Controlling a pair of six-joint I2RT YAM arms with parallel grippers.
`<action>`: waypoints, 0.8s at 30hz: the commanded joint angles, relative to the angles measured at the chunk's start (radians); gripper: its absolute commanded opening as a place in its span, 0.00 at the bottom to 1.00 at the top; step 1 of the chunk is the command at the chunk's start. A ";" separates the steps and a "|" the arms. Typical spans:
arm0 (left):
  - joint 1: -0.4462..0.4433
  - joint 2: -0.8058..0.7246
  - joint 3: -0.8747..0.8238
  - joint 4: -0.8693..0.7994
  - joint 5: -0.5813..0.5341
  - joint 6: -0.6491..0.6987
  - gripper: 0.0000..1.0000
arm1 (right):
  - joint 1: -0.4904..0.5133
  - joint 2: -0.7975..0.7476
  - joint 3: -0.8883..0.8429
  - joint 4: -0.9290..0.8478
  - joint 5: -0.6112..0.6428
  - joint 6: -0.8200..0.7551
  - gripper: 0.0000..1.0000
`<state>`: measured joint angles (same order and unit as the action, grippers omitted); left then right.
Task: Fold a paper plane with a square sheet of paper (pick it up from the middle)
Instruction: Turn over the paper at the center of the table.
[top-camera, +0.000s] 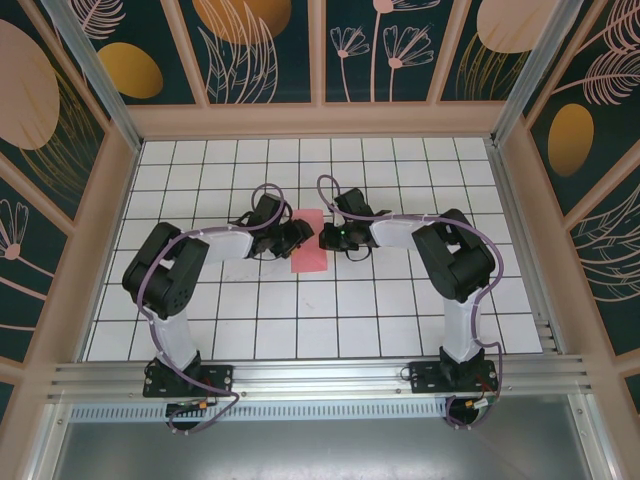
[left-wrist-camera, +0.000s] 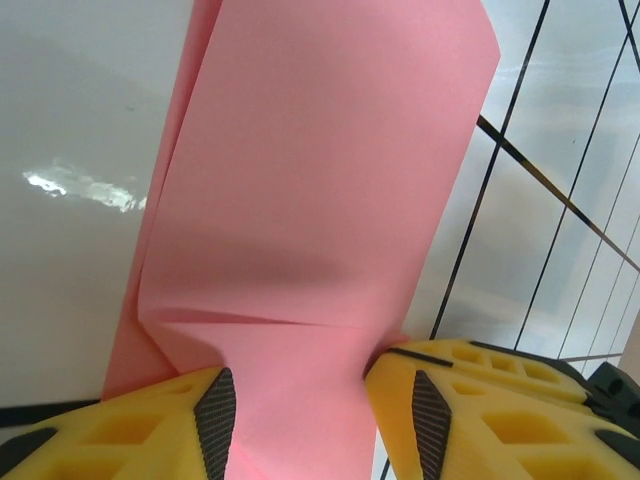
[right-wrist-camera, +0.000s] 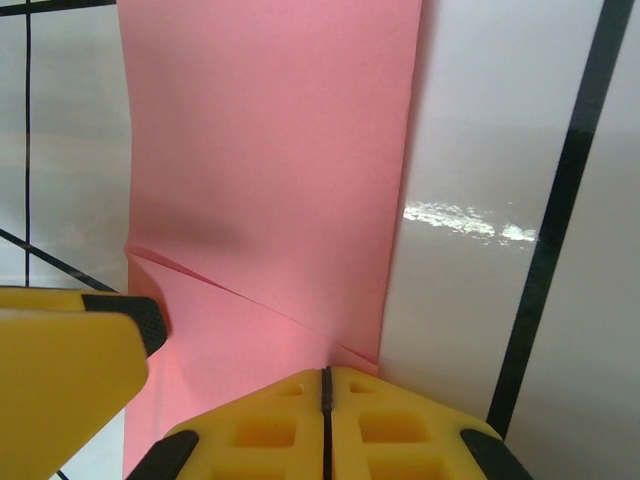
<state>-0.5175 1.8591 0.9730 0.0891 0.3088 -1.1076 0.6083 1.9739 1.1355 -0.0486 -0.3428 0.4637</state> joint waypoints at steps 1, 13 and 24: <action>0.001 0.013 0.025 -0.056 -0.016 0.015 0.53 | -0.004 0.005 -0.034 -0.023 0.010 0.013 0.10; -0.001 -0.026 0.018 -0.148 -0.090 0.035 0.56 | 0.001 0.006 -0.039 -0.014 0.014 0.015 0.10; -0.001 -0.004 0.038 -0.073 -0.040 0.018 0.54 | 0.004 0.005 -0.049 -0.008 0.004 0.010 0.10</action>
<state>-0.5182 1.8465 0.9878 0.0139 0.2543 -1.0931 0.6086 1.9728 1.1225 -0.0223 -0.3462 0.4713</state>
